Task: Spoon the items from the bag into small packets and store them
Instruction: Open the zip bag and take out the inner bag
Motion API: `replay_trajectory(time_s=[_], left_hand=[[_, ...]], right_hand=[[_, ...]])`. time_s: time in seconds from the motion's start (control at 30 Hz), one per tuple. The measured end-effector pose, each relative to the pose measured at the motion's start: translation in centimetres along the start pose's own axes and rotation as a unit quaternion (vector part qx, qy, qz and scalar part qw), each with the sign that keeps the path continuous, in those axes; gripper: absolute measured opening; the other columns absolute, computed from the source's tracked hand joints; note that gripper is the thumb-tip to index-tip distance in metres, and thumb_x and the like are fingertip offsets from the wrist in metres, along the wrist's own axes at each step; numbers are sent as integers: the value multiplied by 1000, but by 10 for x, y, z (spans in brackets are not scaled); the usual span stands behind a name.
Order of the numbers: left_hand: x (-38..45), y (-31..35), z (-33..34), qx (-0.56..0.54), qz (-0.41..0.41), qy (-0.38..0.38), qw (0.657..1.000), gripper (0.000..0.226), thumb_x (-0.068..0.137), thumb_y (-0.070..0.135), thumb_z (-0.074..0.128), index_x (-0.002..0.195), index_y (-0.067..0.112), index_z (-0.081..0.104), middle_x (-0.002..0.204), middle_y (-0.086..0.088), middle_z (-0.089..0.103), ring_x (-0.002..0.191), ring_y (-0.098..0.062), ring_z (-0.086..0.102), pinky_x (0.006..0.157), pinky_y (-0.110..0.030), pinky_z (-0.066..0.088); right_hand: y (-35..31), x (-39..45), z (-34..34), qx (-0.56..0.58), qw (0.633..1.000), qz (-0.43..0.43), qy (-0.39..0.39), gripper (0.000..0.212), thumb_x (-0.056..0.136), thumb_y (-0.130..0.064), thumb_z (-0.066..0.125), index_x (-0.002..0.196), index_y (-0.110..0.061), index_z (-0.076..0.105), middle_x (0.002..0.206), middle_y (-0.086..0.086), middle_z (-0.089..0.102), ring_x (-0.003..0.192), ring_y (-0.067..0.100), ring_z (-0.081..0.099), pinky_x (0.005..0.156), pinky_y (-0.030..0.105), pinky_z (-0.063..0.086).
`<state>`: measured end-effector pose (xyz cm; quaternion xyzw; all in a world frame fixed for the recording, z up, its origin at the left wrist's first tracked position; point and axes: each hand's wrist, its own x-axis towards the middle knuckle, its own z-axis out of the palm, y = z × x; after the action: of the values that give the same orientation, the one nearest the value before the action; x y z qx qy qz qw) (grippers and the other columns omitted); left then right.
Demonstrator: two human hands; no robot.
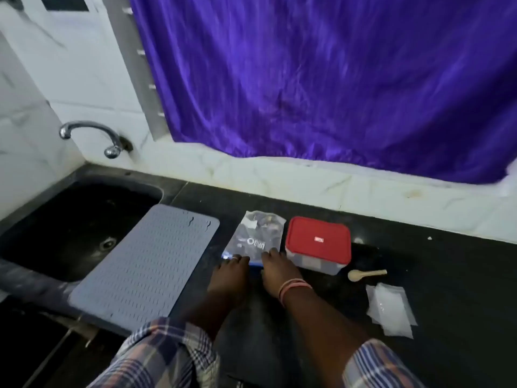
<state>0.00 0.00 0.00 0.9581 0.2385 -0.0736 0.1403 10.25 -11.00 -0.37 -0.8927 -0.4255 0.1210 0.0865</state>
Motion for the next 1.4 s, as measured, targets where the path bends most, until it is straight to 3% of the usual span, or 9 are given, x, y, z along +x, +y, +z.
replay_trajectory(time_s=[0.37,0.57,0.67,0.77,0.87,1.0,1.13,1.3,1.4], left_hand=[[50,-40,32,-275,-138,-65,949,35,96,19,55,130,12,59,131,-16,61,120,-32,59,103,-39,49],[79,-60,54,-526,-258,-33,809,21,90,7,55,108,3,65,103,-16,70,100,-37,69,84,-40,57],[82,-68,57,-605,-338,-11,721,19,93,2,55,107,-7,63,103,-31,68,100,-49,67,81,-55,56],[74,-71,59,-668,-368,-13,646,13,93,-3,53,101,-2,62,79,-20,64,65,-31,63,58,-37,52],[68,-69,65,-673,-350,-10,651,22,89,-7,53,105,1,66,71,-15,63,51,-19,55,48,-27,45],[47,-56,49,-726,-318,18,609,11,95,-2,59,96,9,61,99,-25,68,83,-30,66,68,-35,55],[26,-45,20,-730,-207,51,649,14,95,-4,60,101,9,62,93,-18,72,71,-20,71,60,-29,59],[16,-21,-5,-700,-148,42,698,14,95,9,64,106,11,73,99,-14,77,95,-31,75,87,-46,59],[14,-6,-20,-727,-125,6,675,15,96,16,66,101,6,76,98,-23,76,88,-33,73,82,-45,58]], right_hand=[[-20,41,56,19,991,78,-110,64,92,-20,60,150,-12,34,153,13,36,140,31,37,116,45,33],[-39,57,79,-12,991,129,-38,31,97,-21,50,128,-20,53,131,7,50,122,28,51,100,46,45],[-45,52,82,-34,992,119,-18,26,99,-18,46,124,-18,54,126,7,55,114,28,55,93,45,49],[-48,45,86,-59,994,93,2,28,98,-18,46,124,-14,54,122,10,61,108,31,60,87,43,51],[-47,41,86,-22,995,94,-13,23,97,-19,48,116,-13,58,116,11,64,105,31,62,86,40,50],[-46,30,67,234,962,141,1,9,90,-19,60,86,-20,68,82,-3,69,76,13,65,73,30,53],[-40,12,45,380,914,143,20,8,89,-17,66,85,-19,72,80,-6,71,75,4,66,73,25,54],[-27,-3,6,403,904,126,74,19,92,-12,56,79,-20,66,80,-7,67,77,3,62,73,23,51],[-24,-4,-15,390,912,88,89,20,92,-10,50,77,-21,57,76,-5,61,72,6,58,71,33,51]])
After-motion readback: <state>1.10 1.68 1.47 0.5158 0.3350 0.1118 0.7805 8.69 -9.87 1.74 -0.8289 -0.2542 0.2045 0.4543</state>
